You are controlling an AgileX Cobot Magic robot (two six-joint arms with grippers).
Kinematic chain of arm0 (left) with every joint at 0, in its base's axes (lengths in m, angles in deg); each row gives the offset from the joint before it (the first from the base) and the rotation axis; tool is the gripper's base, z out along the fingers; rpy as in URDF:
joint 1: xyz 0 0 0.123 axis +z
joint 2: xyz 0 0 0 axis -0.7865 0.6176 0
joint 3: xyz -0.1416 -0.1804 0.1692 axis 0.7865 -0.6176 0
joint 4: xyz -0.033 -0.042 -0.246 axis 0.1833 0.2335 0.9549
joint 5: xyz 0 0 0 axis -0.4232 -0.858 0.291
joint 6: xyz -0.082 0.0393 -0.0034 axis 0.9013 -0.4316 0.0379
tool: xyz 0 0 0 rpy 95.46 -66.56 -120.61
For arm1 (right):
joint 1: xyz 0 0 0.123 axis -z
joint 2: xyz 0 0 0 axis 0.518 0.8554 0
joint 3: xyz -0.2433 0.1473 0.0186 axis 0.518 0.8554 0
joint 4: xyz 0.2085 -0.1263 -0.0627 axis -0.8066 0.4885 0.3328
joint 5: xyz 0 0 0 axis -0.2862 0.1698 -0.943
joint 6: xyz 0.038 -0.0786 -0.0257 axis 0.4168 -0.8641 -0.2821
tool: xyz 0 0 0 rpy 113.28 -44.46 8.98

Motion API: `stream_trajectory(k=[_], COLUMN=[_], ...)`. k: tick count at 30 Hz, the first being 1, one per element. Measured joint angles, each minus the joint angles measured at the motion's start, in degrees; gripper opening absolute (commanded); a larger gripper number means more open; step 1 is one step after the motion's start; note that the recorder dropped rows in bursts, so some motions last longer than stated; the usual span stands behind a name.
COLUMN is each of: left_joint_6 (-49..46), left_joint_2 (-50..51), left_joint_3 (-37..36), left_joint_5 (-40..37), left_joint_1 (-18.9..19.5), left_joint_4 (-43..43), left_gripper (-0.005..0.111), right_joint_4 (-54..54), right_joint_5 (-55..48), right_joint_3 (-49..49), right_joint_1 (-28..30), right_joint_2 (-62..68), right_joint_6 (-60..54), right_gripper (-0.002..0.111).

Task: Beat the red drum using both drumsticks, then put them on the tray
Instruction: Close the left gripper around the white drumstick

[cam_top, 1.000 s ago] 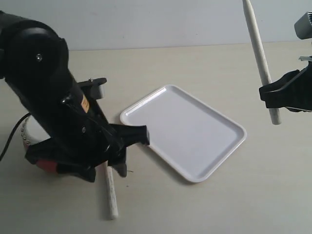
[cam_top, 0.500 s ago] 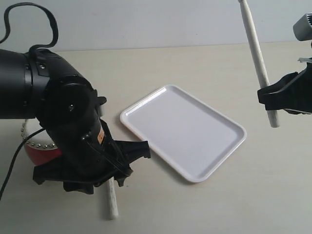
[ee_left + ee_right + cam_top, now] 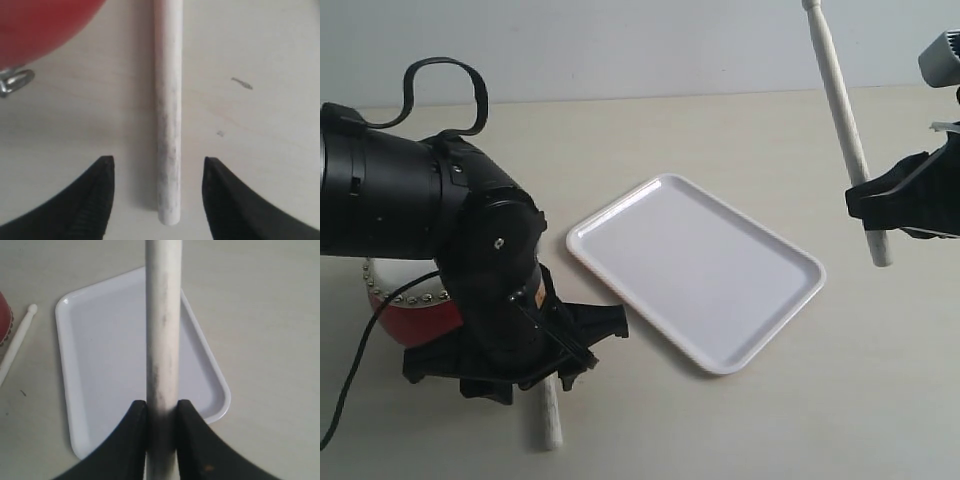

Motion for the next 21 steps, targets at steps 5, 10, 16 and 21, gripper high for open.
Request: stream_trajectory(k=[5,10,16,21], left_joint_6=[-2.51,-3.28,-3.4,-3.4], left_joint_2=[0.0,0.0,1.75,2.5], left_joint_3=[0.0,0.0,0.0,0.0], left_joint_5=[0.57,2.4,2.91,3.96], left_joint_1=[1.06,1.06,1.06,1.06], left_joint_4=[0.41,0.41,0.41,1.04], left_gripper=[0.052,0.052,0.052,0.052], right_joint_4=[0.0,0.0,0.0,0.0], right_joint_5=[0.0,0.0,0.0,0.0], right_joint_3=[0.0,0.0,0.0,0.0], right_joint_1=[0.0,0.0,0.0,0.0], right_joint_2=[0.0,0.0,0.0,0.0], right_joint_6=[0.0,0.0,0.0,0.0], right_gripper=[0.0,0.0,0.0,0.0])
